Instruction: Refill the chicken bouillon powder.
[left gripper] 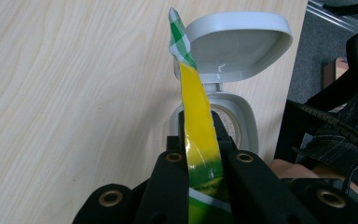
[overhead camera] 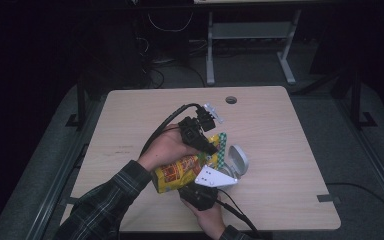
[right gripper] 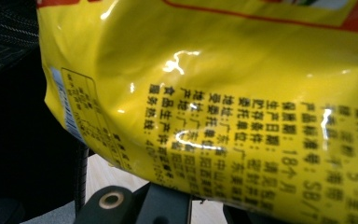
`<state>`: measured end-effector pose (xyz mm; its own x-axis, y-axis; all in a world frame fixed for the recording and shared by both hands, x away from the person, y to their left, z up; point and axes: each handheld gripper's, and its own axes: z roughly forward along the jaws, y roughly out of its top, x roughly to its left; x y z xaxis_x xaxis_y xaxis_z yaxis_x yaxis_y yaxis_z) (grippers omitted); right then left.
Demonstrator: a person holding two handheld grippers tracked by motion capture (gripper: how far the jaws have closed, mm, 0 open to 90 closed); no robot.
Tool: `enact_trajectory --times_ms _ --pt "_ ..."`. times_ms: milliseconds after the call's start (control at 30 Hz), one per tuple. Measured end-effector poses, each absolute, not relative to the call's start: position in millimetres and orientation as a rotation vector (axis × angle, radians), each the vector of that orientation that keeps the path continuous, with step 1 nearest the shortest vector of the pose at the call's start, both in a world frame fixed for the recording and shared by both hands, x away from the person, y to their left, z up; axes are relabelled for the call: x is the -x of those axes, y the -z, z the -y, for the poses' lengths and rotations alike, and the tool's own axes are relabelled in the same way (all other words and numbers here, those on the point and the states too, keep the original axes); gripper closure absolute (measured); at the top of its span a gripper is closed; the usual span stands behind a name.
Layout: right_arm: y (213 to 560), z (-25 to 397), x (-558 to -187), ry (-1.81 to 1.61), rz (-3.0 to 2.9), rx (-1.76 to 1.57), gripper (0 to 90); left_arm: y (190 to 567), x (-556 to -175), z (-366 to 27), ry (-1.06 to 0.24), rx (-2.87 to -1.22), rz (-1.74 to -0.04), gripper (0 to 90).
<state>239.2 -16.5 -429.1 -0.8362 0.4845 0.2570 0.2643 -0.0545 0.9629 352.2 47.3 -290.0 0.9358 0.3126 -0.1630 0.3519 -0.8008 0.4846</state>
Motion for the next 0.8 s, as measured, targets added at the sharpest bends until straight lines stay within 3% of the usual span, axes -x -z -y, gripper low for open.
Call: enact_trajectory --times_ms 800 --pt "429.0 16.7 -238.9 -2.013 -2.039 -0.824 89.8 289.9 -352.0 -46.7 0.101 -2.569 -0.475 89.5"
